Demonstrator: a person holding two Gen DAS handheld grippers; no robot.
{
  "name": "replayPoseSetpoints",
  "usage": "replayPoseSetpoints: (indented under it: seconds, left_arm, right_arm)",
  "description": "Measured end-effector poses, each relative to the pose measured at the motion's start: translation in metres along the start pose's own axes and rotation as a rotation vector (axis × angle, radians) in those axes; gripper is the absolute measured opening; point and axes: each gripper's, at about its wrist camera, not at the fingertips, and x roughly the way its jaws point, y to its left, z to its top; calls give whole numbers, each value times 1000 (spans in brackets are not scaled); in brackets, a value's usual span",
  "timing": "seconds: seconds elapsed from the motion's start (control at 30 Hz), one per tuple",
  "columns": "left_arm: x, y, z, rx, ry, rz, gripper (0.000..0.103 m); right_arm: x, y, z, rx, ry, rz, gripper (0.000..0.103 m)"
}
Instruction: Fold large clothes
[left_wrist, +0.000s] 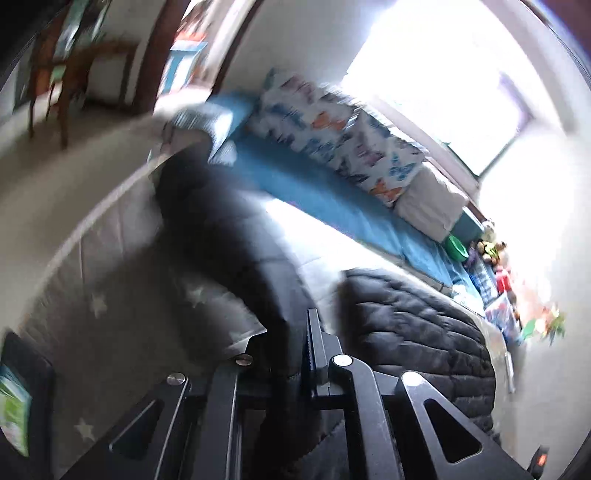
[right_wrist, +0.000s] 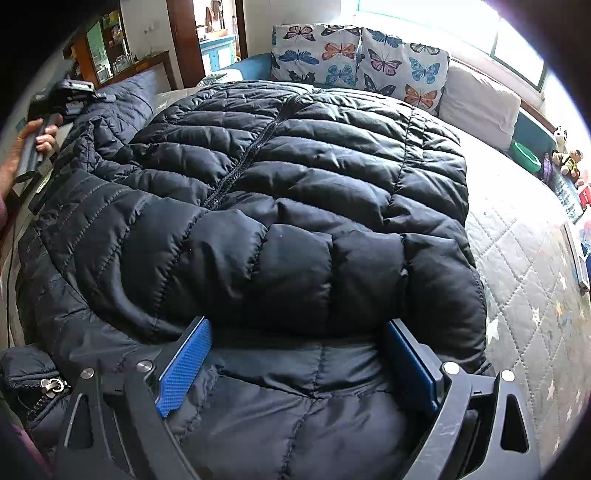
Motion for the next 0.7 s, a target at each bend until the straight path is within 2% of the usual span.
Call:
replayPoseSetpoints:
  seconds: [0.13,0.23,0.3,0.4,0.47,0.53,0.57,0.7]
  left_arm:
    - [-56,-72,-12,184,-85,-2,11]
    - [-95,-134,-40,326,-130,-39,11]
    - [-114,-175,-66,432,-146,-65,11]
    - [-133,-239,-126,629,-174,-70,11]
    - [-133,-277,-180,791,-173,-61,15]
    - [-121,-302,-231,908,-121,-66,19]
    - [-112,-310,-253,952,-74,-72,25]
    - [-78,-322,-330,1028,89,-88,39]
  right_arm:
    - [-19,1,-2,11,-76,-9,101]
    - [-42,-1,-3,16,-157,-14,101]
    - [-62,-4,-7,20,-214,-28,101]
    - [-84,-13,-14,36,-268,-36,101]
    - [-96,-23,-22,66,-296,-39,101]
    - [-101,-32,-28,96,-303,-37,102]
    - [-102,-35,-31,111,-300,-35,102]
    - [-104,-50,-46,149,-278,-62,101]
